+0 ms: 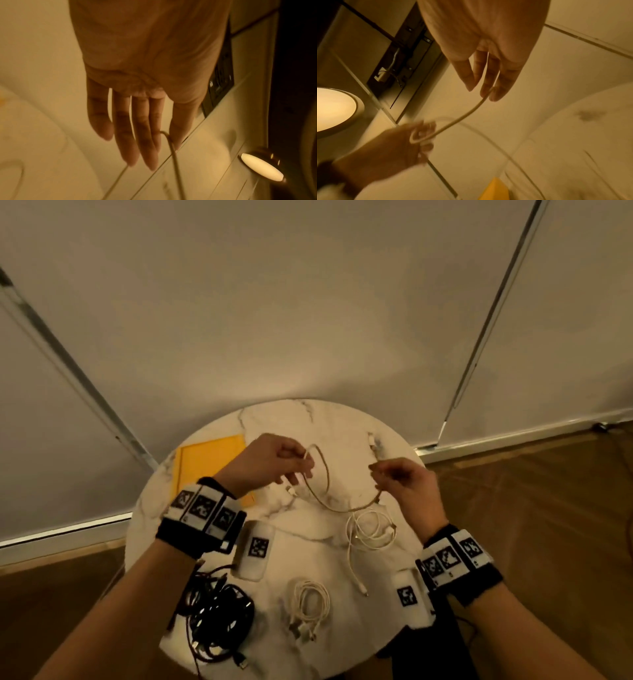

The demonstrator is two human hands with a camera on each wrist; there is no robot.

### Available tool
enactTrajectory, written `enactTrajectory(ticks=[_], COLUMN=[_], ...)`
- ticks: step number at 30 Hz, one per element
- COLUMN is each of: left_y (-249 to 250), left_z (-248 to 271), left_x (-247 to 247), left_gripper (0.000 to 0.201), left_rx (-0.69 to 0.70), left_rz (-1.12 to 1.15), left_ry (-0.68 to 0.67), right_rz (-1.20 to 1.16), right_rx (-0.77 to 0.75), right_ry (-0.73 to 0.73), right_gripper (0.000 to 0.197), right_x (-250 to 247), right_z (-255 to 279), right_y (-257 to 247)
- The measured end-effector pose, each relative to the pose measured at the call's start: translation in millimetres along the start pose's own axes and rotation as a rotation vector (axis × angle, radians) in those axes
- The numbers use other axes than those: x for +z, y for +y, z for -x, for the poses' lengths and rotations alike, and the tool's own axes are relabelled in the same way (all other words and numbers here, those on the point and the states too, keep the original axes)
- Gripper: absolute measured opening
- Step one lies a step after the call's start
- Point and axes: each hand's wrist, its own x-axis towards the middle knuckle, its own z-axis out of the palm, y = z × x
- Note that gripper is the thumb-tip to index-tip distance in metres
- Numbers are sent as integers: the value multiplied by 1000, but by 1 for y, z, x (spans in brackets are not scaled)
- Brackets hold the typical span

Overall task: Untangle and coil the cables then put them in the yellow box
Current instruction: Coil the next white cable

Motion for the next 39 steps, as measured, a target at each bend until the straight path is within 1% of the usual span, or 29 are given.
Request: enactTrajectory(ticks=[2,3,4,5,6,7,8,9,10,11,12,13,15,16,17,18,20,21,22,24,25,27,28,30,32,34,36,38,39], left_y=[-21,-30,-37,-41,-44,-43,-41,-35,-30,-25,-19,-14,-5,-3,-2,-1,-1,-2,-2,-5,-6,-4,-1,6,16,27,40,52,56], left_z=[11,15,17,18,19,19,21,22,23,24,25,26,25,25,24,24,26,29,31,39,43,51,55,57,52,46,42,41,41], left_x=[8,13,18,23,27,30,33,34,34,33,33,32,30,28,27,26,22,19,15,8,6,5,6,12,17,22,28,32,33], left_gripper=[24,29,32,32,29,22,13,11,19,29,36,38,31,29,31,31,30,29,29,29,26,19,16,11,13,17,22,30,30], left_rx=[-51,-65,-70,-57,-27,19,82,172,276,370,425,440,355,309,287,258,159,115,86,70,65,59,74,105,101,108,157,183,198], left_rz=[-112,-143,-180,-218,-247,-261,-257,-255,-269,-295,-345,-409,-514,-496,-427,-326,-115,-43,-18,4,83,324,458,701,893,1074,1133,1101,1064], left_ry=[-51,-73,-87,-71,3,130,294,449,553,587,557,489,306,236,199,189,172,149,114,12,-45,-133,-145,-91,-4,16,7,32,46], right_rz=[-19,-31,-46,-64,-75,-77,-55,-15,34,82,121,161,229,247,249,243,236,251,276,290,265,158,99,12,-26,-35,57,163,213], right_rx=[-79,-100,-112,-117,-117,-117,-120,-125,-130,-136,-145,-161,-208,-232,-245,-248,-238,-243,-266,-302,-296,-268,-254,-245,-237,-199,-166,-71,-72], right_ry=[11,-11,-32,-53,-75,-93,-109,-121,-137,-167,-204,-246,-326,-363,-386,-400,-400,-398,-395,-387,-383,-373,-372,-386,-422,-474,-516,-618,-673], right_gripper=[30,33,33,33,33,33,33,34,35,35,35,35,34,31,28,24,18,18,19,23,22,16,14,7,13,14,23,28,28], right_x=[1,4,7,12,17,21,25,29,32,37,41,46,52,55,57,59,63,66,68,72,75,81,86,95,104,110,109,105,103], right_z=[-12,-16,-18,-18,-18,-17,-15,-13,-10,-7,-4,-3,-1,-1,-2,-4,-9,-12,-17,-25,-28,-31,-30,-25,-20,-13,-4,8,15], right_y=[-16,-24,-32,-39,-44,-49,-53,-55,-58,-60,-62,-64,-67,-69,-70,-72,-72,-72,-70,-66,-65,-62,-61,-61,-56,-47,-40,-37,-36])
